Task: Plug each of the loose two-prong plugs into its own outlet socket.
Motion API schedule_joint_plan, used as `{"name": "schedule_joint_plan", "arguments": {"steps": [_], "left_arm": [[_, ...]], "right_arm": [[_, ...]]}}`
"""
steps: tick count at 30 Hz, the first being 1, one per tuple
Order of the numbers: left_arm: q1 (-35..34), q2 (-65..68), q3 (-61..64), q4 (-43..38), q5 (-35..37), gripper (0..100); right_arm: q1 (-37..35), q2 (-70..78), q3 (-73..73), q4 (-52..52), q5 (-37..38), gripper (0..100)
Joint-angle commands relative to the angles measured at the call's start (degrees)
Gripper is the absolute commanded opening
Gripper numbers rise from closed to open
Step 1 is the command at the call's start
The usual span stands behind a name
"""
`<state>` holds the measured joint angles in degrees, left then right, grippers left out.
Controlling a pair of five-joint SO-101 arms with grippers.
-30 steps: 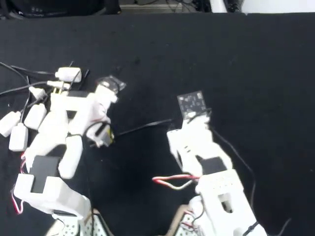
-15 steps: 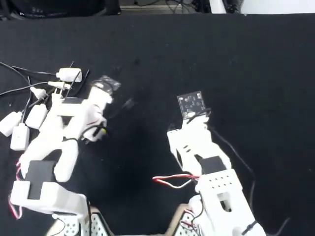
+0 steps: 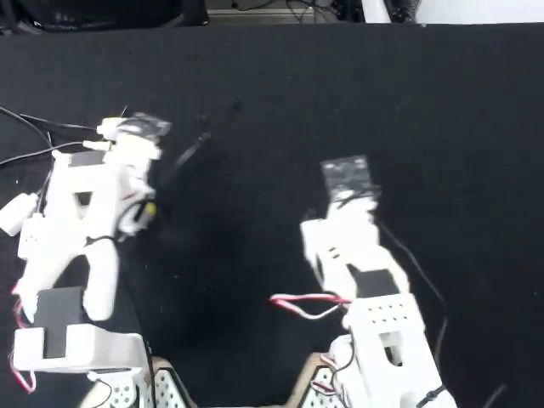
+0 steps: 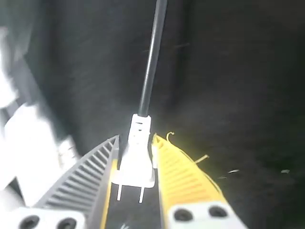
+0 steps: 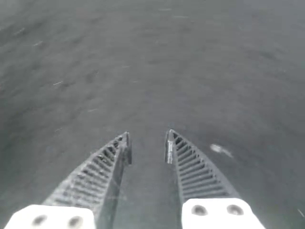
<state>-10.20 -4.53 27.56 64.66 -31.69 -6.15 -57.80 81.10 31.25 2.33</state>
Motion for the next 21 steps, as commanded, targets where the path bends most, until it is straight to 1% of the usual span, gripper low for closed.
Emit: {"name": "schedule_joint_plan", "arguments": {"steps": [1,4,7,11,13,15,18,19,21], "left_arm": [[14.11,-2.55,-3.56,0.44,-0.26,3],[23.43,-2.02,-3.91,-1.32,-0.26,3],[30.9,-2.11,-4.09,-4.57,-0.18,3],[37.32,-2.55,-4.09,-9.49,-0.18,3],[38.9,-2.11,-4.09,-11.08,-0.18,5],[39.69,-1.93,-4.09,-11.69,0.44,12],[39.78,-2.46,-4.09,-11.6,6.77,24],[39.43,-2.55,-4.09,-11.6,9.23,26],[37.93,-2.99,-5.32,-11.08,11.87,25]], "right_arm": [[12.75,-1.54,-4.62,-1.14,-9.41,12.1],[16.97,-1.54,-4.88,-1.49,-12.31,12.1],[17.49,-1.54,-4.88,-1.58,-12.22,12.1],[17.49,-1.54,-4.88,-1.58,-12.4,12.1],[17.49,-1.54,-4.88,-1.58,-12.4,12.1],[17.49,-1.54,-4.88,-1.58,-12.48,12.1],[17.49,-1.54,-4.88,-1.58,-12.48,12.1],[17.49,-1.54,-4.88,-1.58,-12.48,12.1],[17.49,-1.54,-4.88,-1.58,-12.48,12.1]]}}
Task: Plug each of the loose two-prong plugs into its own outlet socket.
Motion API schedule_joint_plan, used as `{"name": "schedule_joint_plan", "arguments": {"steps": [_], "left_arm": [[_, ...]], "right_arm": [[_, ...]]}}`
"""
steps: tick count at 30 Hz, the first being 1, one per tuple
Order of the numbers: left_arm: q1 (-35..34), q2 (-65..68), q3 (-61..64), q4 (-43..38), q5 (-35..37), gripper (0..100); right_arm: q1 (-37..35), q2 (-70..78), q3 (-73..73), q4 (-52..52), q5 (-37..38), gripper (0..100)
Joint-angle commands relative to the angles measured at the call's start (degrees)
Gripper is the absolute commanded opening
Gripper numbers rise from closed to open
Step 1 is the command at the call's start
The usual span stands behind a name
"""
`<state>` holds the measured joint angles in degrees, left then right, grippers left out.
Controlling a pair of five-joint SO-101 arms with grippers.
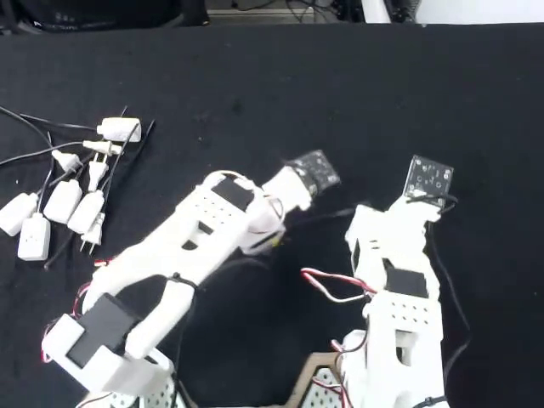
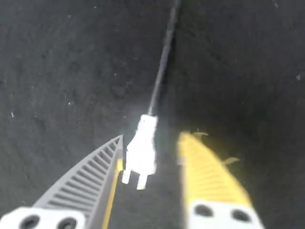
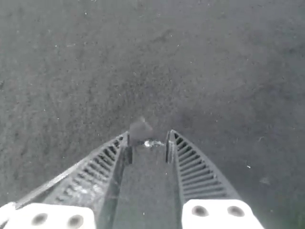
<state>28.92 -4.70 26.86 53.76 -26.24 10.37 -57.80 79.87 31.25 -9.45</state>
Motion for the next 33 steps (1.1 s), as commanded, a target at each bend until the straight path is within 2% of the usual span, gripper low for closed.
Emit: {"name": "schedule_joint_plan", "arguments": {"steps": [1,5,10,13,18,21,28,30,33], "left_arm": [[-2.33,-3.43,-5.23,0.09,6.59,24],[-10.59,-7.3,-10.15,2.64,6.77,22],[-29.67,-9.05,-16.92,2.99,6.68,23],[-38.29,-3.87,-20.09,3.08,6.51,23],[-48.84,9.85,-27.3,3.96,6.59,23],[-55.08,15.56,-33.27,10.64,6.15,23],[-66.33,24.62,-47.08,28.57,-7.3,23],[-69.14,26.46,-50.24,30.07,-10.2,22],[-72.57,30.07,-52.79,27.52,-14.95,22]], "right_arm": [[0.97,-1.54,-3.65,-1.58,-0.7,12.1],[0.88,-1.54,-3.65,-1.58,-0.53,12.1],[-0.7,-1.54,-3.65,-1.58,-0.44,12.1],[-2.64,-1.54,-3.47,-1.49,-0.44,12.1],[-3.78,-1.54,-3.3,-1.49,-0.44,12.1],[-3.69,-1.54,-3.3,-1.41,-0.44,12.1],[-3.69,-1.54,-3.3,-1.41,-0.44,12.1],[-3.69,-1.54,-3.3,-1.41,-0.44,12.1],[-3.69,-1.54,-3.3,-1.41,-0.44,12.1]]}}
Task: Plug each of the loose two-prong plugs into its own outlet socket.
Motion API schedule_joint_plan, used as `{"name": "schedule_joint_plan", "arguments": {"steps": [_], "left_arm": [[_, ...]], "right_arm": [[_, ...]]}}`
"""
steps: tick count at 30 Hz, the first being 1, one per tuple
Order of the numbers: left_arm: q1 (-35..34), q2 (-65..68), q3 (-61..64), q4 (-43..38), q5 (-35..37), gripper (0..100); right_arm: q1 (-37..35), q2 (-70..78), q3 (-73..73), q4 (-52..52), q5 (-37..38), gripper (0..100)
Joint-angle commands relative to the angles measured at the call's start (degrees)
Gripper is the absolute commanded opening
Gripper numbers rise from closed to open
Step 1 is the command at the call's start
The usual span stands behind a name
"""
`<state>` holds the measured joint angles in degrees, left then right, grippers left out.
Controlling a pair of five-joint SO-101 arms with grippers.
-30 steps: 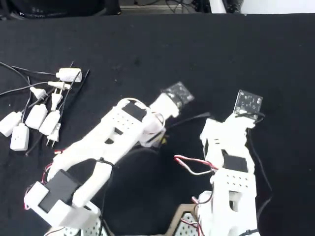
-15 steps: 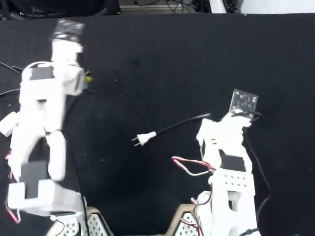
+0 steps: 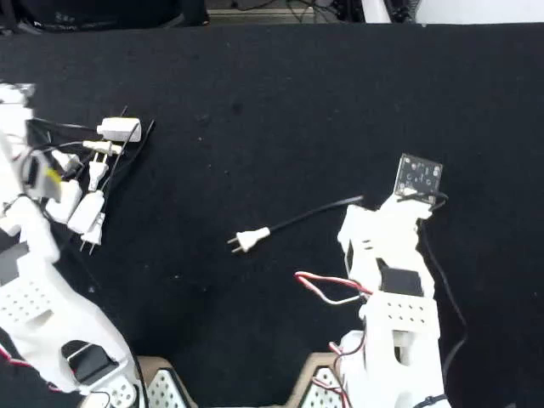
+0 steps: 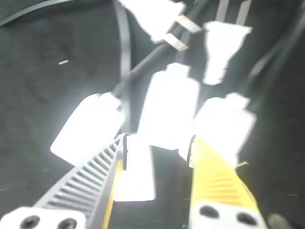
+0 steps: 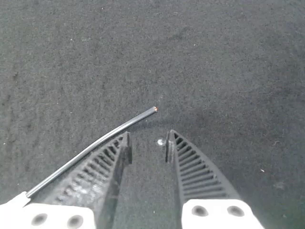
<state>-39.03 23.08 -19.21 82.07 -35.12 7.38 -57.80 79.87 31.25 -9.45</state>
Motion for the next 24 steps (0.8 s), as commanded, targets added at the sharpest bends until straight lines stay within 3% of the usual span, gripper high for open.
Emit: {"name": "schedule_joint_plan", "arguments": {"steps": [1,7,11,19,24], "left_arm": [[-5.41,3.69,-6.99,-2.55,-8.26,22],[-6.99,10.99,-7.52,-10.2,-16.09,22],[-7.08,12.48,-7.52,-10.37,-20.92,22],[-10.42,13.19,-13.85,-10.73,-21.8,22],[-11.38,16.62,-14.81,-10.99,-26.9,22]], "right_arm": [[-0.7,-1.54,-3.3,-1.41,-0.44,12.1],[-0.7,-1.54,-3.3,-1.41,-0.44,12.1],[-0.7,-1.54,-3.21,-1.32,-0.44,12.1],[-0.7,-1.54,-3.21,-1.32,-0.44,12.1],[-0.7,-1.54,-3.21,-1.23,-0.44,12.1]]}}
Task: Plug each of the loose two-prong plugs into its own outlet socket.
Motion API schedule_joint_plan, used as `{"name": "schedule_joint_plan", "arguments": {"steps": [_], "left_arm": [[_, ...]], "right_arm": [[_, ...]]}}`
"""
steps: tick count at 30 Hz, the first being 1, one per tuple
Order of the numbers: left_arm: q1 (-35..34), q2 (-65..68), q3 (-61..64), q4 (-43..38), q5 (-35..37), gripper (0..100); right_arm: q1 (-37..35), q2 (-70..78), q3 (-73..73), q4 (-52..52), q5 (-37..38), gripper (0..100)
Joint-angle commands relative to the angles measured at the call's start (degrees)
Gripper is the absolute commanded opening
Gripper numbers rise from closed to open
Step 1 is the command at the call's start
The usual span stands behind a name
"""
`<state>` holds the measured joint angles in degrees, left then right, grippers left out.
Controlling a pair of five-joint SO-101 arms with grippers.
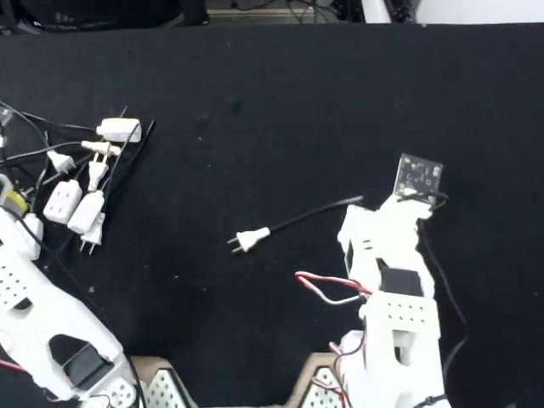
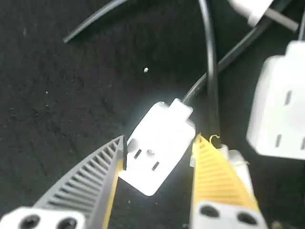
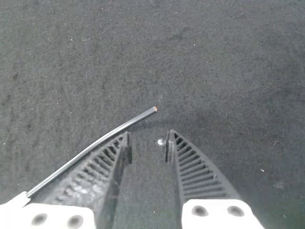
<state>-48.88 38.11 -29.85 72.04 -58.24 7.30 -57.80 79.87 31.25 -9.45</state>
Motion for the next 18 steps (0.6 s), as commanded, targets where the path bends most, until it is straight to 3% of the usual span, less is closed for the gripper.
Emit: {"name": "schedule_joint_plan", "arguments": {"steps": [1,5,10,12,15,18], "left_arm": [[-2.07,2.99,-4.53,-2.11,-4.04,22],[-3.74,7.47,-7.69,-4.48,-3.96,22],[-4.88,10.11,-12.44,-1.58,-2.02,22],[-5.76,10.11,-15.34,0.88,1.67,18],[-6.46,10.2,-21.67,6.68,5.19,1],[-6.64,10.29,-27.03,14.95,7.74,5]], "right_arm": [[-0.62,-1.54,-3.21,-1.23,-0.44,12.1],[-0.62,-1.54,-3.21,-1.23,-0.44,12.1],[-0.62,-1.36,-3.21,-1.41,-0.44,12.1],[-0.62,-1.27,-3.21,-1.41,-0.44,12.1],[-0.62,-1.27,-3.21,-1.41,-0.44,12.1],[-0.62,-1.27,-3.21,-1.41,-0.44,12.1]]}}
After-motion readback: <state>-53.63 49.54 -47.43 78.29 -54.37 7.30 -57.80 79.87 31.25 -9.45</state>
